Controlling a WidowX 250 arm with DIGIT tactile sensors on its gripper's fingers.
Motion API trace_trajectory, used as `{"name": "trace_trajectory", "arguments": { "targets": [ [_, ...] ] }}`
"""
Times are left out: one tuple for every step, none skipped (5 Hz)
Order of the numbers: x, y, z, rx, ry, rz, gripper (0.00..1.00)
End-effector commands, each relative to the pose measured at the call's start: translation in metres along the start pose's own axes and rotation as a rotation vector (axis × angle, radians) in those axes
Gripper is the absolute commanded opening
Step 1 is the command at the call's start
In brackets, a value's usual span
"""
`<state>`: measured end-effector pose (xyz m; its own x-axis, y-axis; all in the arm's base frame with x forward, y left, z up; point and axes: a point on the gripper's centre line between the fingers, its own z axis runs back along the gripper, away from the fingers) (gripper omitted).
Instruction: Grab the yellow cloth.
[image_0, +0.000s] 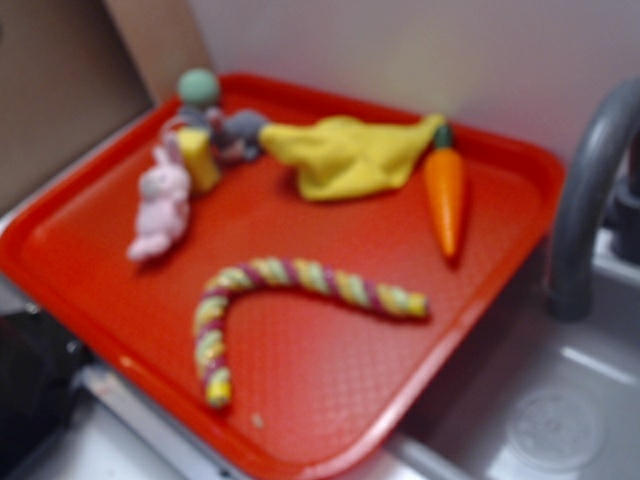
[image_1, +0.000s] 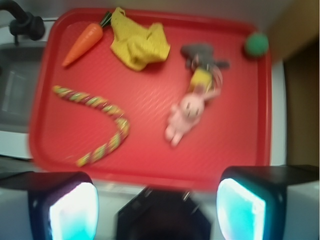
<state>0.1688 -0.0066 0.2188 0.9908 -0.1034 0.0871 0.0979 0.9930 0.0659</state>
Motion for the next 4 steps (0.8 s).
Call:
{"name": "trace_trajectory", "arguments": {
  "targets": [
    [0.075, -0.013, -0.037, -0.027, -0.124, -0.344, 1.0],
    [0.102, -0.031, -0.082, -0.037, -0.162, -0.593, 1.0],
    [0.11, -0.021, -0.129, -0.01, -0.147, -0.704, 1.0],
    [0.121, -0.015, -0.167, -0.002, -0.119, -0.714, 1.0]
  ]
}}
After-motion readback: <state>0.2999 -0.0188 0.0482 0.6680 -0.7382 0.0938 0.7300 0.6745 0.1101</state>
